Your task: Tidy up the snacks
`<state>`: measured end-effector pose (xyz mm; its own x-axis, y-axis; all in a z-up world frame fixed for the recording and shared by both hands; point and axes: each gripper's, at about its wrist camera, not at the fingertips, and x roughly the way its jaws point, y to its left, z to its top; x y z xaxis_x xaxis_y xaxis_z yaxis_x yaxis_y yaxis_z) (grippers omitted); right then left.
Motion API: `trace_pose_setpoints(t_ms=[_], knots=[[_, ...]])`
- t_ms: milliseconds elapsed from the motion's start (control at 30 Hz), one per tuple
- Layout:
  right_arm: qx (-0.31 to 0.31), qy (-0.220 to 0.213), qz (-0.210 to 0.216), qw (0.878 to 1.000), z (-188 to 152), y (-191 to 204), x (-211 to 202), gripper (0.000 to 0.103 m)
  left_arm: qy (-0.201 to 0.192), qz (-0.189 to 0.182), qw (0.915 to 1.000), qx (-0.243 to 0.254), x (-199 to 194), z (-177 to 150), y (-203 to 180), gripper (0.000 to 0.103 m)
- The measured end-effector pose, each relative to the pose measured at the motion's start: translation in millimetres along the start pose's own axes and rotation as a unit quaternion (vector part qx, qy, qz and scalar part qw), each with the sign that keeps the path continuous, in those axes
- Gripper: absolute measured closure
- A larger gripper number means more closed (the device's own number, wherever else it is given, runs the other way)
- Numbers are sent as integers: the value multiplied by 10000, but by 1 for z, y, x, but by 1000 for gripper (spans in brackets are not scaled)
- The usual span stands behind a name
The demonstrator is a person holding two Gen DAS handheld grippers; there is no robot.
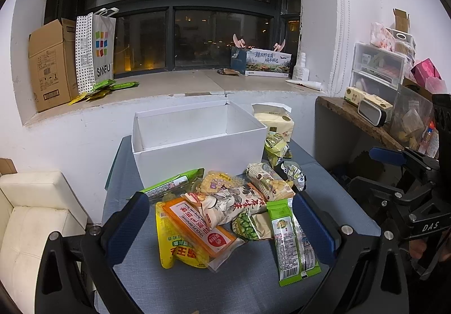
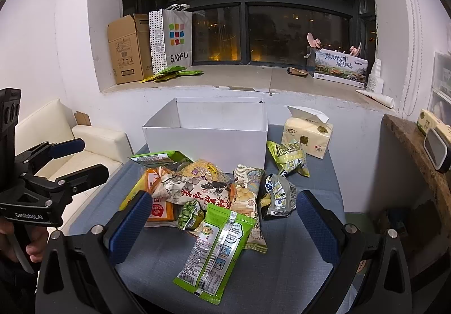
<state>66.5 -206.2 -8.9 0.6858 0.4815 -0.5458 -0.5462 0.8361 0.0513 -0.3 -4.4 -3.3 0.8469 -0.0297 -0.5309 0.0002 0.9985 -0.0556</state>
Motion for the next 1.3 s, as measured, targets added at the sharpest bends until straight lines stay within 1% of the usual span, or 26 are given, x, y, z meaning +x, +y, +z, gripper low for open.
trace_pose_setpoints(t_ms=[533,633,767,867,967,1100,1200,1267,1300], knots=[[13,34,5,10000,0,0,1,0,-19,-29,10000,23,1,-2,-1,0],[24,43,14,10000,-1,0,1,0,-85,-30,9999,79,-1,-3,-3,0],[87,69,44,9999,-1,-3,5,0,-224,-7,9997,35,-4,-3,0,0],[226,166,100,9996,0,-12,14,0,-288,-130,9995,-81,-4,-4,7,0],[403,256,87,9988,6,-29,33,0,-425,-38,9989,-190,-4,-5,14,0],[686,440,137,9966,15,-59,72,0,-435,4,9989,-162,-4,-10,18,0],[1006,655,39,9928,25,-96,116,0,-355,-73,9993,-100,-3,-12,21,0],[1034,816,22,9913,29,-120,150,0,-232,-157,9996,-28,1,-14,21,0],[994,1048,-115,9894,32,-134,175,0,-191,-175,9997,-15,3,-15,22,0]])
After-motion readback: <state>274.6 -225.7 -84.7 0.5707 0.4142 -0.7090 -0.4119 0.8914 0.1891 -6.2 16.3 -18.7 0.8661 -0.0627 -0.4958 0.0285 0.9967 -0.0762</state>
